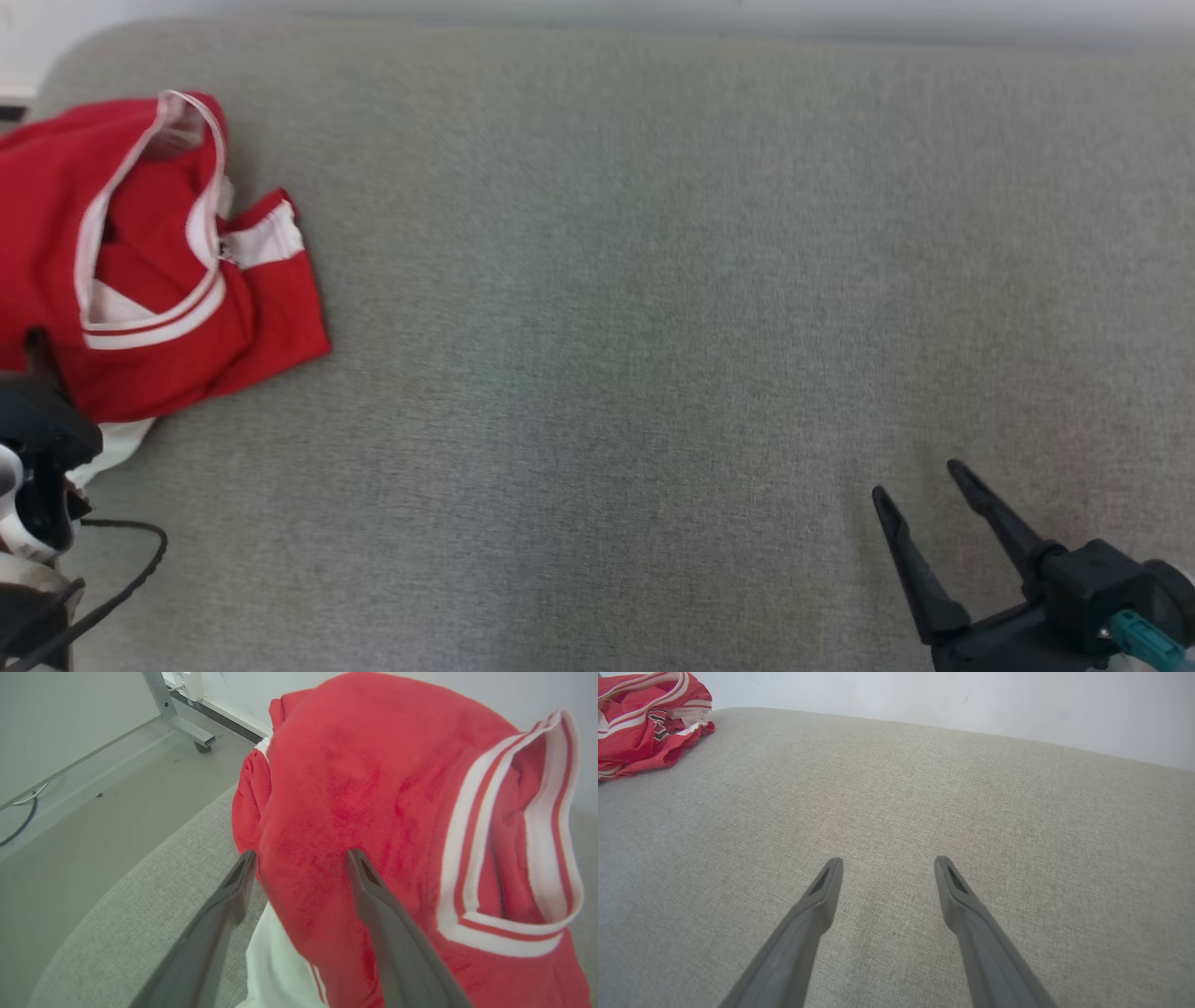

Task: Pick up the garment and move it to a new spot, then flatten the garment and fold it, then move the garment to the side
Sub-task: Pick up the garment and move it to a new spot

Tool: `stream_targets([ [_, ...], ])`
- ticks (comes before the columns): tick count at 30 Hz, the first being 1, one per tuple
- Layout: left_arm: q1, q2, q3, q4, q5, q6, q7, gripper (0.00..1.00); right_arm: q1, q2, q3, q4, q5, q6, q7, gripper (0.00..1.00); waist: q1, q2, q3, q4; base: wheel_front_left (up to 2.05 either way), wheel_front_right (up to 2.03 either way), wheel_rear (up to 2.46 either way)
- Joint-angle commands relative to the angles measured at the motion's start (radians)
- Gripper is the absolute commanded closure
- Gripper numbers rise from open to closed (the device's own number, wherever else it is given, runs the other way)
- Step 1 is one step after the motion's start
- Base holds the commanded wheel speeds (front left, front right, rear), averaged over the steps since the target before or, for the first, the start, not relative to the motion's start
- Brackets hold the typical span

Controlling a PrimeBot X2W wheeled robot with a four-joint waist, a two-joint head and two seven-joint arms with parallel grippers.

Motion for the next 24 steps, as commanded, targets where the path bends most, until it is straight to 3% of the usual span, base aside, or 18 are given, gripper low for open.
stream_targets([
  [1,-0.017,0.002,0.005,0.007,-0.003,0.006,-0.011,0.00,0.001,-0.005,-0.006,-0.015,-0.003,-0.002,0.000,0.00,-0.0001,-0.0001,0.064,-0.035,0.00,0.00,0.00],
  [4,-0.037,-0.006,-0.001,0.022,-0.003,0.005,-0.035,0.00,0.001,0.003,-0.020,-0.035,-0.008,-0.002,0.005,0.00,-0.0001,-0.0001,0.089,-0.028,0.00,0.00,0.00],
  [5,-0.044,-0.007,-0.005,0.029,-0.001,0.004,-0.041,0.64,-0.001,0.006,-0.022,-0.037,-0.009,-0.002,0.005,0.00,-0.0001,-0.0001,0.094,-0.025,0.00,0.00,0.00],
  [7,-0.054,-0.009,-0.013,0.044,0.005,-0.001,-0.052,1.00,-0.004,0.013,-0.023,-0.035,-0.007,-0.002,0.003,0.00,-0.0001,-0.0001,0.098,-0.019,0.00,0.00,0.00],
  [16,-0.086,0.033,-0.043,0.081,0.016,-0.047,-0.057,1.00,-0.040,0.046,0.018,0.021,0.008,-0.002,-0.034,0.00,-0.0001,-0.0001,0.058,0.004,0.00,0.00,0.00],
  [24,-0.112,0.083,-0.035,0.009,-0.029,-0.099,-0.047,1.00,-0.080,0.092,0.051,0.111,0.036,-0.002,-0.092,0.00,-0.0001,-0.0001,-0.011,0.021,0.00,0.00,0.00],
])
